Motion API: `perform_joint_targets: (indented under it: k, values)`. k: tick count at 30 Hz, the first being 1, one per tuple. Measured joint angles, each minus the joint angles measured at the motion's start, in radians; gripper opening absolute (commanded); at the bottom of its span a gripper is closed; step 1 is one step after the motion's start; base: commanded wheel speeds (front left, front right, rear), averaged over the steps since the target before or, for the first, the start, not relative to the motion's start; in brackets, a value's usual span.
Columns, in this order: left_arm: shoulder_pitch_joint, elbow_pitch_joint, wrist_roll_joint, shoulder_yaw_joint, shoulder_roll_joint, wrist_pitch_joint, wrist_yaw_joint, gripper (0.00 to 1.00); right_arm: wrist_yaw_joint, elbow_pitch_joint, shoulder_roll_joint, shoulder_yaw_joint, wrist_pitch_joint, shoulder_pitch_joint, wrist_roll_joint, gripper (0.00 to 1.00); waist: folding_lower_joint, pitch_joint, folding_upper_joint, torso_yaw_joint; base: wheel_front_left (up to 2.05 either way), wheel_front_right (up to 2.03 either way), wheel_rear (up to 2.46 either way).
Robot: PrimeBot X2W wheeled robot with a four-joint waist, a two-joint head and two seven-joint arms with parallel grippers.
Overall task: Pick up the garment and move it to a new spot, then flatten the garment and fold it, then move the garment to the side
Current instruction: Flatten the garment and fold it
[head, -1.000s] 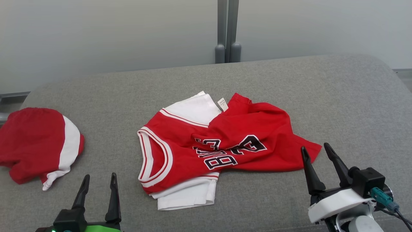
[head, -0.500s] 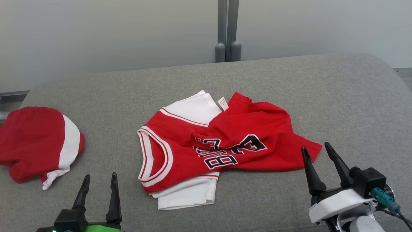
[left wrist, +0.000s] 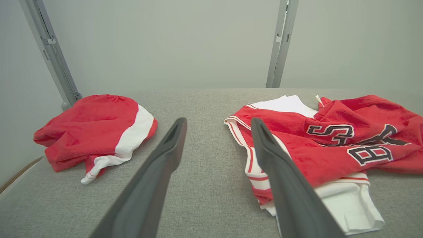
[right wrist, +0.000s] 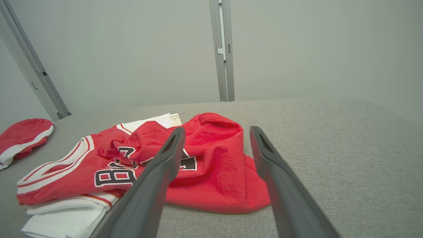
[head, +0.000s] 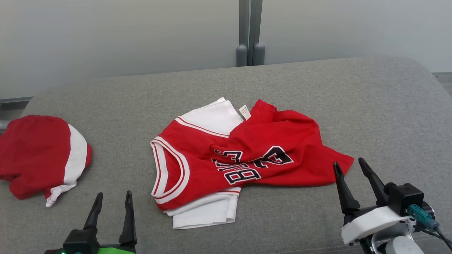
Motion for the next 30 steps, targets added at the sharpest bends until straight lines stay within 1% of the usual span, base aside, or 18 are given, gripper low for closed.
perform_joint_targets:
  k: [7, 14, 21, 25, 30]
  values:
    - [-0.011, 0.049, -0.011, -0.046, -0.004, 0.0, -0.014, 1.0, 0.0, 0.058, -0.015, -0.014, 0.015, -0.033, -0.006, 1.0, 0.0, 0.007, 0.0, 0.006, 0.0, 0.0, 0.0]
    - [-0.03, 0.142, -0.053, -0.123, -0.008, 0.0, -0.031, 1.0, 0.0, 0.159, -0.039, -0.021, 0.032, -0.092, -0.013, 1.0, 0.0, 0.015, 0.0, 0.009, 0.0, 0.0, 0.0]
    - [-0.073, 0.268, -0.105, -0.209, -0.01, 0.0, -0.04, 1.0, 0.0, 0.306, -0.067, -0.017, 0.049, -0.199, -0.026, 1.0, 0.0, 0.037, 0.0, 0.006, 0.0, 0.0, 0.0]
    - [-0.112, 0.343, -0.133, -0.252, -0.011, 0.0, -0.042, 1.0, 0.0, 0.399, -0.073, -0.006, 0.042, -0.279, -0.027, 1.0, 0.0, 0.062, 0.0, 0.005, 0.0, 0.0, 0.0]
    - [-0.155, 0.402, -0.166, -0.295, -0.011, 0.0, -0.044, 1.0, 0.0, 0.535, -0.085, 0.013, 0.034, -0.359, -0.033, 1.0, 0.0, 0.098, 0.0, 0.01, 0.0, 0.0, 0.0]
